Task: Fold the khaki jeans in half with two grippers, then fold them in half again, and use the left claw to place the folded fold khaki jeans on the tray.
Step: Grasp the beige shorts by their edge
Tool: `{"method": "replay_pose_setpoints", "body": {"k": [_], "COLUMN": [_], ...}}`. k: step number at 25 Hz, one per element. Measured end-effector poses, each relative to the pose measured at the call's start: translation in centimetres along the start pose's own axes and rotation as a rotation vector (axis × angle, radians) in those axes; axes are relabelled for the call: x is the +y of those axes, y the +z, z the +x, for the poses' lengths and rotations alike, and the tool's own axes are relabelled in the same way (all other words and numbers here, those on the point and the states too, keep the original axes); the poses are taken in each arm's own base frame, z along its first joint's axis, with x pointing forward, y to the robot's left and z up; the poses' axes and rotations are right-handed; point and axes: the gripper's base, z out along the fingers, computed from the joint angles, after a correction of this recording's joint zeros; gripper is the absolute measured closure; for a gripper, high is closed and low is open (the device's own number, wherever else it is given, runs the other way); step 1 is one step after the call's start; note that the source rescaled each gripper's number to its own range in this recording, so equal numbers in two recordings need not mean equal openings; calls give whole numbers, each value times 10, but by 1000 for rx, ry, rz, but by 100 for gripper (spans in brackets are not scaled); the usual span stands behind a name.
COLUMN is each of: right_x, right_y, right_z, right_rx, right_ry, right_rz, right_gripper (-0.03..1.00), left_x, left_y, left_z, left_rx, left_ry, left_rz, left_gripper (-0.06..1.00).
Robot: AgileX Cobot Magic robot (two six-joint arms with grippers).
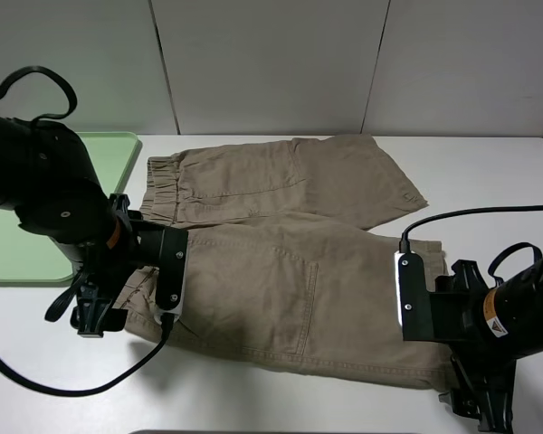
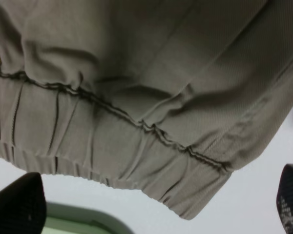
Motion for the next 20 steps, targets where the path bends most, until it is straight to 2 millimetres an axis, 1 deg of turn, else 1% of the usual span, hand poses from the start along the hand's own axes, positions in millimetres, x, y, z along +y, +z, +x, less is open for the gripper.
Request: {"method": "replay_pose_setpoints", "body": {"k": [4,10,17,20], "right_x": [0,1,2,4], "right_y": [0,0,1,7], "right_z": [-1,-3,-4,-3], "right_rx": [-11,-37,-43,-15], "right_ry": [28,80,73,47], "right_rz": [-5,-15,-29,-58], "right_gripper": [-3,-3,-3,-3], "left_x": [0,-8,-8,-6], "left_y": [0,5,6,7], "left_z": [0,4,4,8], "left_rx": [2,11,6,5], "left_ry": [3,38,43,22], "left_rz": [0,19,17,18], "left_gripper": [1,1,2,2]}}
